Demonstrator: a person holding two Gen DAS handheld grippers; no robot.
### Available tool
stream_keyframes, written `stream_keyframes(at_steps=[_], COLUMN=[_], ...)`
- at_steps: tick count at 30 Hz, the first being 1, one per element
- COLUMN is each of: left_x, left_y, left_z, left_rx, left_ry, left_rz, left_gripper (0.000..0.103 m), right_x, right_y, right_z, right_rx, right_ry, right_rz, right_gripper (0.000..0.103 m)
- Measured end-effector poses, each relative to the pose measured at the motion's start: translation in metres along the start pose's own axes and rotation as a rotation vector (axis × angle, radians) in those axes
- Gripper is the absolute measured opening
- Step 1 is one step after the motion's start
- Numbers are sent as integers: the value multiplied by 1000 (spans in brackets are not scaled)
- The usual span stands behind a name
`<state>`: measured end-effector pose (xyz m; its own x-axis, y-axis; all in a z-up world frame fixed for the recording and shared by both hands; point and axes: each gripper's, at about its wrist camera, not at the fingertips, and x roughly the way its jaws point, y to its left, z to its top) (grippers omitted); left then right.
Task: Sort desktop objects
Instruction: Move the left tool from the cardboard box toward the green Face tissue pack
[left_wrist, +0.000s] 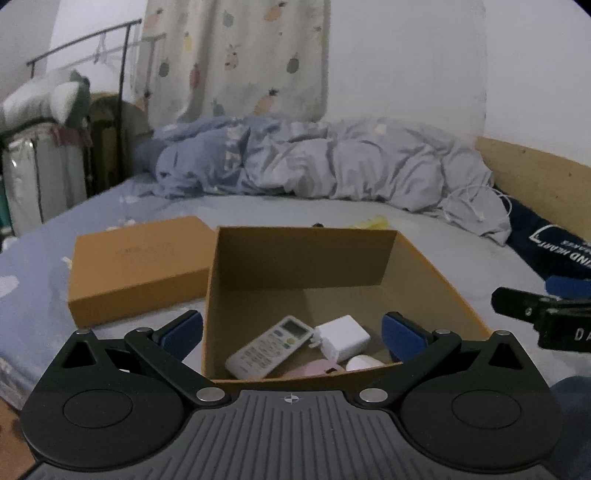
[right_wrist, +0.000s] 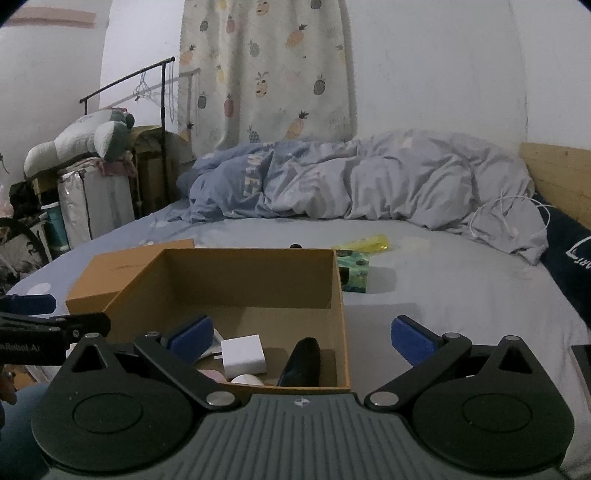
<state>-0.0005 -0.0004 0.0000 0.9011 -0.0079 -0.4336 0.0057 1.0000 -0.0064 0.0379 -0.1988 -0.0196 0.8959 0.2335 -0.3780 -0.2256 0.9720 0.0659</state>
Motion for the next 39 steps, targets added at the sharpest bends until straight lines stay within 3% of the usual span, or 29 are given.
stream_keyframes(at_steps=[4, 9, 19, 22, 26, 30, 33, 36, 39], left_x=[-5, -1, 12, 20, 35, 51, 57, 64, 71], left_y=[-13, -14, -37, -32, -21, -9, -2, 1, 6], left_z=[-3, -5, -13, -12, -8, 1, 17, 39, 69], left_rx=[32, -22, -24, -65, -170, -246, -247, -238, -275], left_ry=[-7, 58, 119, 152, 222, 253, 239, 211, 194], left_rz=[-14, -92, -189, -254, -252, -267, -265, -275, -331], left_gripper=[103, 103, 103, 103, 103, 103, 103, 103, 103], right_x=[1, 2, 17, 19, 19, 18, 23, 31, 38], right_y=[0, 2, -28, -40, -57, -71, -77, -85, -93], right_z=[-2, -6, 0, 0, 1, 4, 10, 22, 39], right_rx=[-1, 32, 123, 171, 239, 294, 310, 336, 353], right_ry=[7, 52, 114, 134, 146, 143, 141, 134, 107], right_rz=[3, 8, 30, 41, 15, 8, 20, 73, 139], right_gripper=[103, 103, 103, 103, 103, 103, 103, 103, 103])
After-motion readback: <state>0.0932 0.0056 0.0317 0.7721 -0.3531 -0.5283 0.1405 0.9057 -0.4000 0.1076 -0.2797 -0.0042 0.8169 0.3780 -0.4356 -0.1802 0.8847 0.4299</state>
